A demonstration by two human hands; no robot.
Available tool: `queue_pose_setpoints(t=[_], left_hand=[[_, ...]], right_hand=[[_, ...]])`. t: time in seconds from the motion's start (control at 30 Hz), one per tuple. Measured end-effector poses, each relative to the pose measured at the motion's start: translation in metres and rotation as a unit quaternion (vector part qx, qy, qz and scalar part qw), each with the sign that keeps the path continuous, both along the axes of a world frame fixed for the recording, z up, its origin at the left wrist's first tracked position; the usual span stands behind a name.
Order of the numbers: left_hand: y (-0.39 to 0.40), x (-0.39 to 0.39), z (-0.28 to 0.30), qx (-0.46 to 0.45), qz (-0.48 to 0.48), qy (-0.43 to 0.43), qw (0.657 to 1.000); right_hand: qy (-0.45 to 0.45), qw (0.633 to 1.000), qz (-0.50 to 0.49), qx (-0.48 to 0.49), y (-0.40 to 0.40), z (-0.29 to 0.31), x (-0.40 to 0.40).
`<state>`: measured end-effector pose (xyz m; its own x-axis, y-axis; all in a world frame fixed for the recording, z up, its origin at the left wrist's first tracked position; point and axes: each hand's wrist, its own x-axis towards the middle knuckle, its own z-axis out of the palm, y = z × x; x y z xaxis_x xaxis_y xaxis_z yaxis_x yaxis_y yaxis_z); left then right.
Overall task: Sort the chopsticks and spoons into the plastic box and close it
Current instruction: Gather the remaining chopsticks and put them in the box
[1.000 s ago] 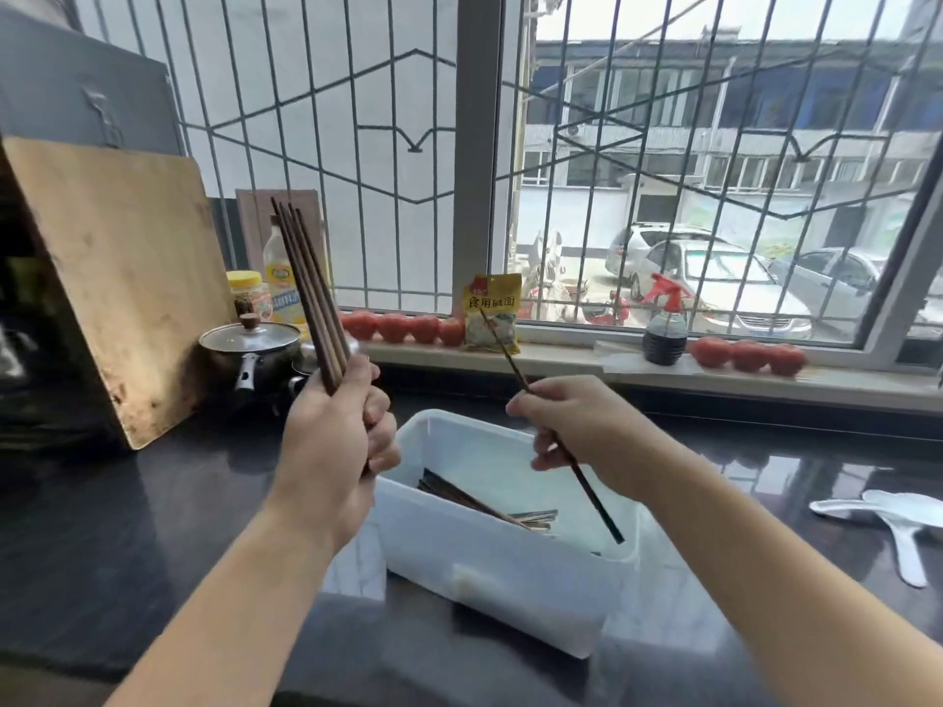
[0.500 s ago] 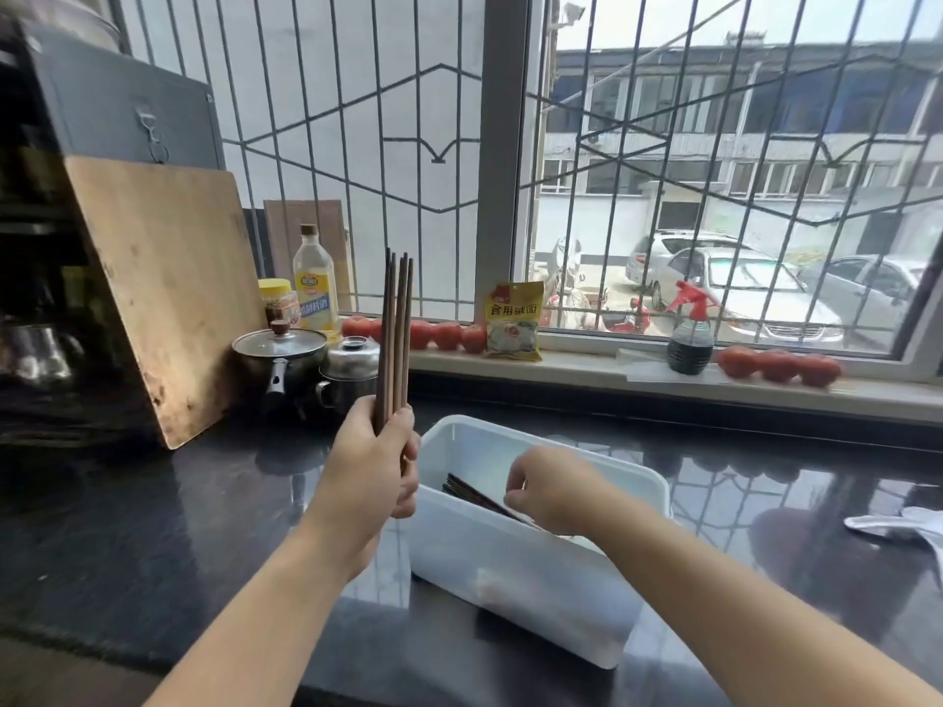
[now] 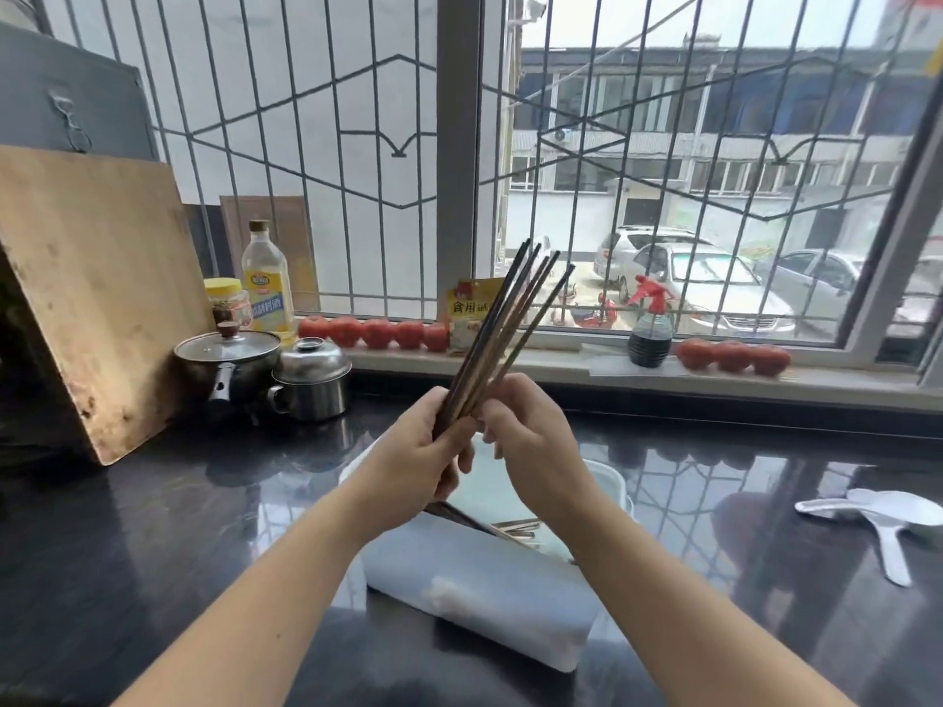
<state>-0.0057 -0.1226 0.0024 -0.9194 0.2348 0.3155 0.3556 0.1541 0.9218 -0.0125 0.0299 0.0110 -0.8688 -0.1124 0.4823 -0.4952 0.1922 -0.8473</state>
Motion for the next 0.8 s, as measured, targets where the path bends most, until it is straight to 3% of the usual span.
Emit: queue_pose_setpoints(t=[0.2,0.33,0.4,0.47,0.53,0.67,0.73,0.8], left_hand=[[-0.002,0.002,-0.005,-0.009,0.039,0.020,0.999],[0.000,0.004,-0.003,0.093,0.225,0.061,0.968],[0.000,0.004,-0.005,0.186,0.290,0.078,0.936],[-0.001,0.003,-0.006,0.240,0.288,0.064,0.925],[-0.003,0.003,-0.005,0.264,0.256,0.043,0.929],[-0.012,0.002,-0.003,0.342,0.201,-0.005,0.918],[-0.014,0.002,-0.001,0.357,0.183,-0.025,0.916],[-0.015,0.002,0.000,0.342,0.172,-0.032,0.923]], right_hand=[[-0.002,0.999,-0.039,0.017,-0.001,-0.002,-0.002],[0.039,0.988,-0.109,-0.106,0.007,0.006,0.002],[0.074,0.983,-0.143,-0.093,0.013,0.006,0.004],[0.091,0.985,-0.144,0.029,0.017,0.006,0.002],[0.068,0.971,-0.097,0.210,0.020,0.007,0.000],[0.022,0.883,-0.052,0.466,0.023,-0.004,0.005],[0.021,0.838,-0.028,0.545,0.020,-0.014,0.008],[-0.007,0.829,-0.004,0.559,0.018,-0.018,0.007]])
